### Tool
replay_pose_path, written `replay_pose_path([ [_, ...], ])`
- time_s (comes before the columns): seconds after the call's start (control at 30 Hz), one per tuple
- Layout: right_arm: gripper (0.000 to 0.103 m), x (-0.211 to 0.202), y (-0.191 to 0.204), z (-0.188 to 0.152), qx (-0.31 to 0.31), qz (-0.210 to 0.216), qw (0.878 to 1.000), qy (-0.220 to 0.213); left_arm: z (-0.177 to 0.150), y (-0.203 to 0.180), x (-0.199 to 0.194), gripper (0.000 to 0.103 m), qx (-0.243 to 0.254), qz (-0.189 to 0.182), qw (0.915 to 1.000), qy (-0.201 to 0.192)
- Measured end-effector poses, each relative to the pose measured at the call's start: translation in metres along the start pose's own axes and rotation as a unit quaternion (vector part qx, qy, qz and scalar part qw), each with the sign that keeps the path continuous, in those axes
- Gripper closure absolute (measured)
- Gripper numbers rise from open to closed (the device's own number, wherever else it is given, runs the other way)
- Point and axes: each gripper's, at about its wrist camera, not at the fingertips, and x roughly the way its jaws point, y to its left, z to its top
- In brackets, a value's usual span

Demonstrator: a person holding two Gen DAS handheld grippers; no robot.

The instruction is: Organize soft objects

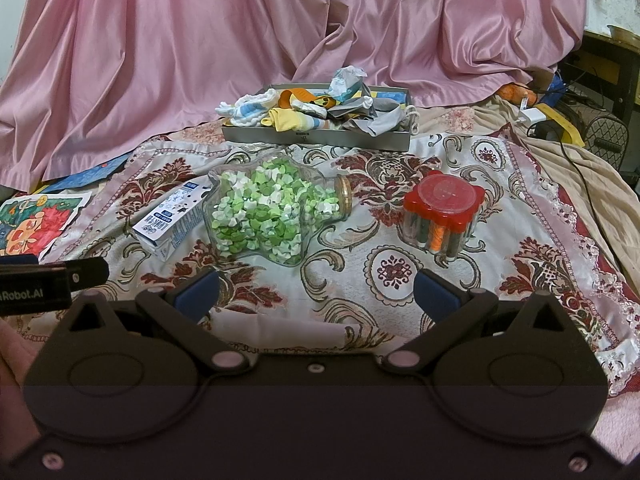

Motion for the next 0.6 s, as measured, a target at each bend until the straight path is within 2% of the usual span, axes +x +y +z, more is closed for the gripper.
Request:
replay_pose_path([
  [0.6,0.0,0.0002,-0.0004,0.0002,0.0,0.0,1.0,0.0,-0.0009,-0.0032,-0.0038,0.001,0.012,0.002,0.9999,-0.011],
])
